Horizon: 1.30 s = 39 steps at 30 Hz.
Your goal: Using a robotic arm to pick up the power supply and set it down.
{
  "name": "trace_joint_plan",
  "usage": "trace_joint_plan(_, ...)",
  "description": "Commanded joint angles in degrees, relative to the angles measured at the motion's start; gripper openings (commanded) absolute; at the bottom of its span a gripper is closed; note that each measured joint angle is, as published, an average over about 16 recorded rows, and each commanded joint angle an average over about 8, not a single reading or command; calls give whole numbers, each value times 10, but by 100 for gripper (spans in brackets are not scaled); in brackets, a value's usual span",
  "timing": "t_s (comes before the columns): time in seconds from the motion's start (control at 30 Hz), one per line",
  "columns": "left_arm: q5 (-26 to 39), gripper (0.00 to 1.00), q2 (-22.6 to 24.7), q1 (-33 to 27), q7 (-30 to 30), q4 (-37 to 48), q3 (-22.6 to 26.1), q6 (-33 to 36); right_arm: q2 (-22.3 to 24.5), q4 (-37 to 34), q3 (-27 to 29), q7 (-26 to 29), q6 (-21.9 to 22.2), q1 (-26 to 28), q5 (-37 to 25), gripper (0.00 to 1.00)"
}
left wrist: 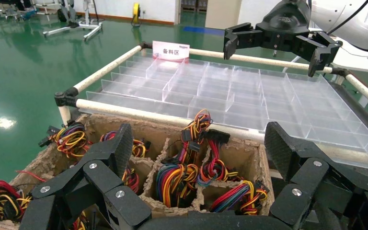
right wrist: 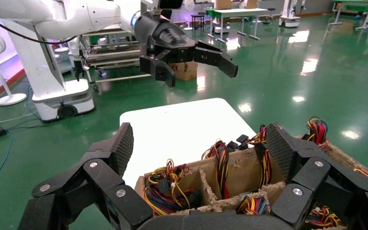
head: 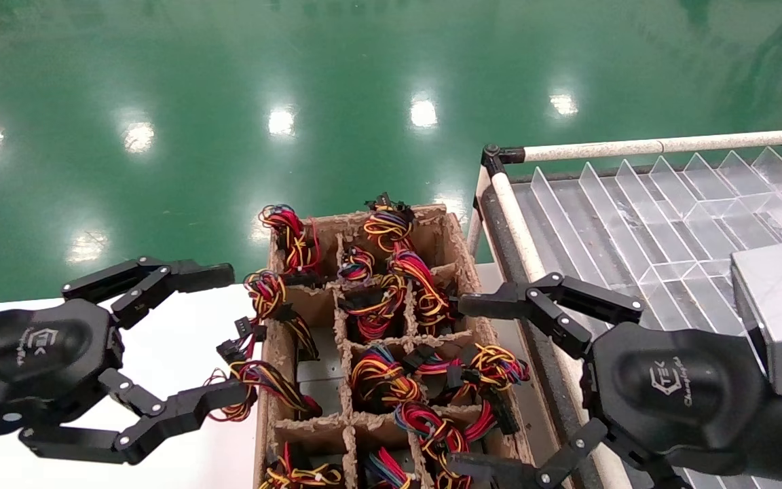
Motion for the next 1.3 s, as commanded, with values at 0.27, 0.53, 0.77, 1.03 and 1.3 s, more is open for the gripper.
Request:
trace_joint_plan(0.27, 0, 100, 0, 0, 0, 0, 0, 0, 0, 0, 0, 0, 0, 0, 0, 100)
trace_joint_plan(0.53, 0, 25, 0, 0, 0, 0, 0, 0, 0, 0, 0, 0, 0, 0, 0, 100)
trace_joint_plan(0.77, 0, 0, 0, 0, 0, 0, 0, 0, 0, 0, 0, 0, 0, 0, 0, 100)
trace_joint_plan(1.03, 0, 0, 0, 0, 0, 0, 0, 0, 8, -6, 3, -8, 11, 4, -16, 100)
trace_joint_plan(1.3, 0, 0, 0, 0, 0, 0, 0, 0, 21, -17, -18, -7, 71, 30, -121, 100)
